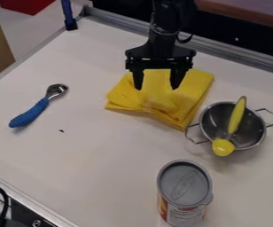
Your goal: Move yellow cloth between the spoon and the can
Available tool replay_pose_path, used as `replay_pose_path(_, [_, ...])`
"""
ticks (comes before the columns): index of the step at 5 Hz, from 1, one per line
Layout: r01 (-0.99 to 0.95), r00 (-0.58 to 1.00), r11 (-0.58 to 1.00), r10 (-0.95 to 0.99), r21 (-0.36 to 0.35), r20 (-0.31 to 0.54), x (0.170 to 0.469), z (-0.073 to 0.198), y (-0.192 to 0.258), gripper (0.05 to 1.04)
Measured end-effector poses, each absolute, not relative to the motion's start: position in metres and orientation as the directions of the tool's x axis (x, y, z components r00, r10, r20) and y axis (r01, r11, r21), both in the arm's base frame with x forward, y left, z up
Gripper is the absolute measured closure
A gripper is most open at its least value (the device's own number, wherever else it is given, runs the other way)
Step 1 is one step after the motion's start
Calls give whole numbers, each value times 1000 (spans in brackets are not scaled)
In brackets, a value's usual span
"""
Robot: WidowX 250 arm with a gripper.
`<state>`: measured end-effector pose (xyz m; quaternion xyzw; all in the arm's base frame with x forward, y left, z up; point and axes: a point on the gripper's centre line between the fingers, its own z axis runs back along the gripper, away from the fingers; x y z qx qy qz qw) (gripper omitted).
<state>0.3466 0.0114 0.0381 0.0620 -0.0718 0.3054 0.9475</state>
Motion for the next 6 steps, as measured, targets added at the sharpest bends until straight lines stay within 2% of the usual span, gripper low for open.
replay_pose_path(1, [-586,808,805,571,96,142,342,26,12,84])
replay_pose_path(2, [-544,836,835,530,81,145,345,24,15,84])
replay_pose_path(3, [-572,815,818,559,63,153,357,30,18,84])
replay_pose_path(4, [-511,851,859,500,33,162,376,31,23,129])
replay_pose_path(6, [-364,917,931,350,42,189,397,13,23,692])
